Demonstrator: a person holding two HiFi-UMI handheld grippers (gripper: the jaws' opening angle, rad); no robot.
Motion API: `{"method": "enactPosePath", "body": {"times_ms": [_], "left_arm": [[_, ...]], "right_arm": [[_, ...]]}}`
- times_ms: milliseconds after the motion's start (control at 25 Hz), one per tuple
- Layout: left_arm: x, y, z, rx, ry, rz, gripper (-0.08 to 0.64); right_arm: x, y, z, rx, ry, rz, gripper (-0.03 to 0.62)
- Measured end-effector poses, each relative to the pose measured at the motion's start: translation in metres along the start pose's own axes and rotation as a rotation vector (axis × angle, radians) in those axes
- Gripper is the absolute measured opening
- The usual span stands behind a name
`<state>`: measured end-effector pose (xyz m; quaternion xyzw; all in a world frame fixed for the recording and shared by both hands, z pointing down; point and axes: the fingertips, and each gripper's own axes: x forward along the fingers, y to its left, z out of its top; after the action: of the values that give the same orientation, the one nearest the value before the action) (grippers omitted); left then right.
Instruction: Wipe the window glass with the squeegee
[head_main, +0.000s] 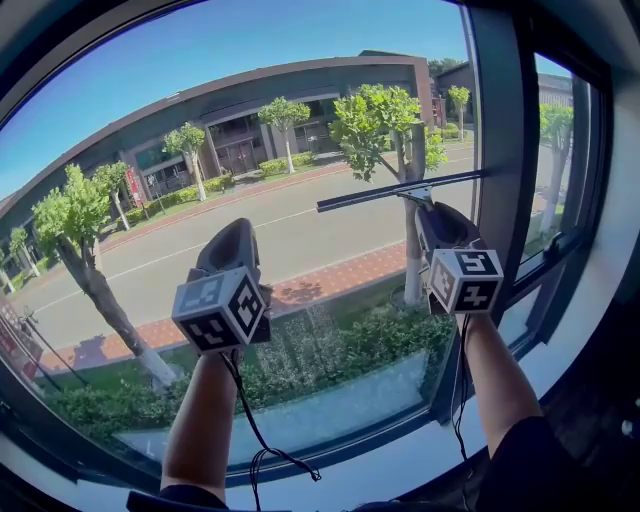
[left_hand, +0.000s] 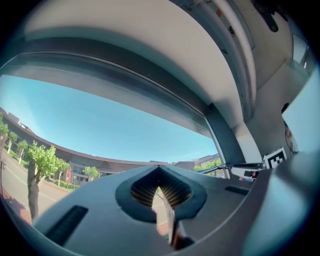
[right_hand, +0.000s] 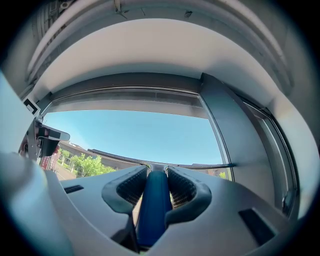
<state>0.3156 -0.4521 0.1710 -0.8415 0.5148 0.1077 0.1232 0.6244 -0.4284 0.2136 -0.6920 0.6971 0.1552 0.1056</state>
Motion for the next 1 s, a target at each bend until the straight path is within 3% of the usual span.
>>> {"method": "enactPosePath", "body": {"times_ms": [520,1000], "left_arm": [[-0.002,-0.005,-0.021,-0.037,0.028,0.000,0.002],[-0.005,-0.009,-0.041,0.036,0.049,0.028,0.002]], "right_arm": [[-0.013,0.002,-0.038,-0.001,0.048,0.003,0.132],[-0.024,0.004,-0.064,0.016,0.068,0.005,0.132]]}}
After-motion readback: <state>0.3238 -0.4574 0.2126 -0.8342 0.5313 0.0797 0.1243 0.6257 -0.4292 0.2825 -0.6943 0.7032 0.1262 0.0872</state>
